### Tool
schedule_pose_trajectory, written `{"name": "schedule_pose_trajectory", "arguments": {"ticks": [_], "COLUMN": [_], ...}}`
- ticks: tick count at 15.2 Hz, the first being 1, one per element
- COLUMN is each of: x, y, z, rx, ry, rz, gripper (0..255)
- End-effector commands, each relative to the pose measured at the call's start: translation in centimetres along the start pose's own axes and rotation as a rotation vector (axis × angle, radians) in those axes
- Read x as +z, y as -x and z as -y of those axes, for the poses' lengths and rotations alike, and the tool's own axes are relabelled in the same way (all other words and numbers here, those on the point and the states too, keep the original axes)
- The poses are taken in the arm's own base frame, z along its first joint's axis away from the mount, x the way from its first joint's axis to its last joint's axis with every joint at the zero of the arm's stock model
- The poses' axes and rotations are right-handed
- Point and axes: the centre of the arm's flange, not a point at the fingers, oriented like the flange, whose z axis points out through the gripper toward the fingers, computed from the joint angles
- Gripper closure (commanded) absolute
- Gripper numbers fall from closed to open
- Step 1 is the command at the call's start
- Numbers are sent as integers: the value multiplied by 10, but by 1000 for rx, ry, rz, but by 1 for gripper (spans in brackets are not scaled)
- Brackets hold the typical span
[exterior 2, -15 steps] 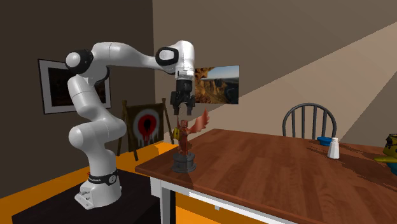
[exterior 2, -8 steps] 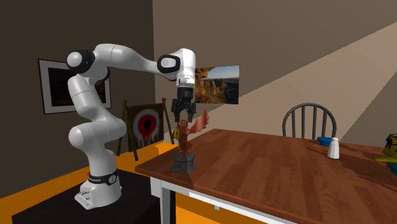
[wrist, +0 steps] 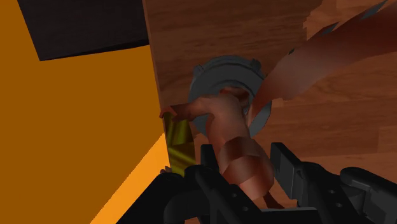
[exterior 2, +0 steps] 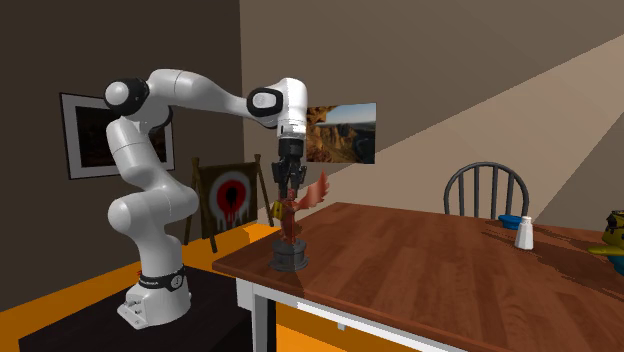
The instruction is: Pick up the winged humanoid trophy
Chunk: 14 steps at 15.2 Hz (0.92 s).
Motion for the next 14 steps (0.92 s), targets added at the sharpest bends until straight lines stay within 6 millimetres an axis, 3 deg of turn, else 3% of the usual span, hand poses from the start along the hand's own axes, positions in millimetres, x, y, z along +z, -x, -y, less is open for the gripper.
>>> {"name": "schedule_pose_trajectory", "arguments": {"ticks": [1,3,14], "x": [2,1,-57], "y": [0,-1,-4], "z": [0,-1,-9], "rx": [1,1,1], "ry": [2,2,2], "rz": [3,4,4], "gripper": [255,255,255]}}
